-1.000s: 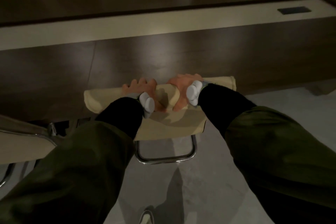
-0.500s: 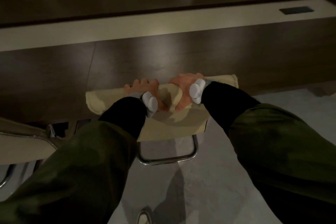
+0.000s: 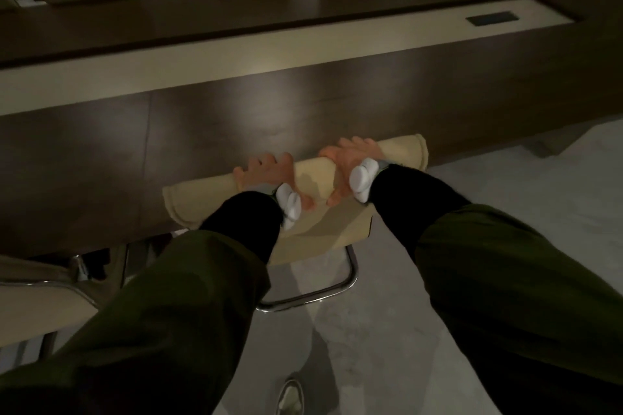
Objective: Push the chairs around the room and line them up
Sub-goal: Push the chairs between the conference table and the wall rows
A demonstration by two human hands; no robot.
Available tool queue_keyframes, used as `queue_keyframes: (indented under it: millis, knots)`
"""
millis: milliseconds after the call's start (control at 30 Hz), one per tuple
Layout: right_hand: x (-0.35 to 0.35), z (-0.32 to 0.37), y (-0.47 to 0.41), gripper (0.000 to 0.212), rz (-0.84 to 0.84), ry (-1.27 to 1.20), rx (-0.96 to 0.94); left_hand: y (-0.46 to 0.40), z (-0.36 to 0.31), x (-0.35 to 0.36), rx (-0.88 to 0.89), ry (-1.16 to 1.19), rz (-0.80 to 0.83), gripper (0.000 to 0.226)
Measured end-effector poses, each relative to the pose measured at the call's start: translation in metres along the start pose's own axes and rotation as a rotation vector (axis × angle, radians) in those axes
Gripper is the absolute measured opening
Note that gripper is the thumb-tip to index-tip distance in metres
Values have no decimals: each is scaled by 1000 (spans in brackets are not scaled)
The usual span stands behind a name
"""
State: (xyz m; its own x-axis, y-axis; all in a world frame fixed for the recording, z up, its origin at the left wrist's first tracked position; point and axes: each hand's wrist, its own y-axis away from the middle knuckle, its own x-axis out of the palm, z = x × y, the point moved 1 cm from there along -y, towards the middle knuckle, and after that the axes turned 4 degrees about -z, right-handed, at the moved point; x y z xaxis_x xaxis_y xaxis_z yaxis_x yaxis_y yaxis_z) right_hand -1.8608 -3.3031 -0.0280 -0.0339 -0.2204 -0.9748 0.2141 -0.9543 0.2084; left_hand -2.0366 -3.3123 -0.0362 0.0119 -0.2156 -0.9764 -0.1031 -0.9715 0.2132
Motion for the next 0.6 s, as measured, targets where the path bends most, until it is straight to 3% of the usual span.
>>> queue_keyframes:
  millis: [167,300,400,500,600]
  knots:
    - [10,0,28,101,-145,-31,51,9,-4,4,23,-63,-42,101]
    - [12,-6,46,108,-208,-106,29,10,-14,7,-17,-46,-92,73]
    - [11,-13,61,98,-180,-118,75,15,-35,9,13,-12,-180,49]
    - [6,-27,85,89,-161,-163,152,22,-68,0,83,34,-161,54]
    - [-1,-47,116,66,-106,-261,289,28,-101,-7,172,62,-111,54]
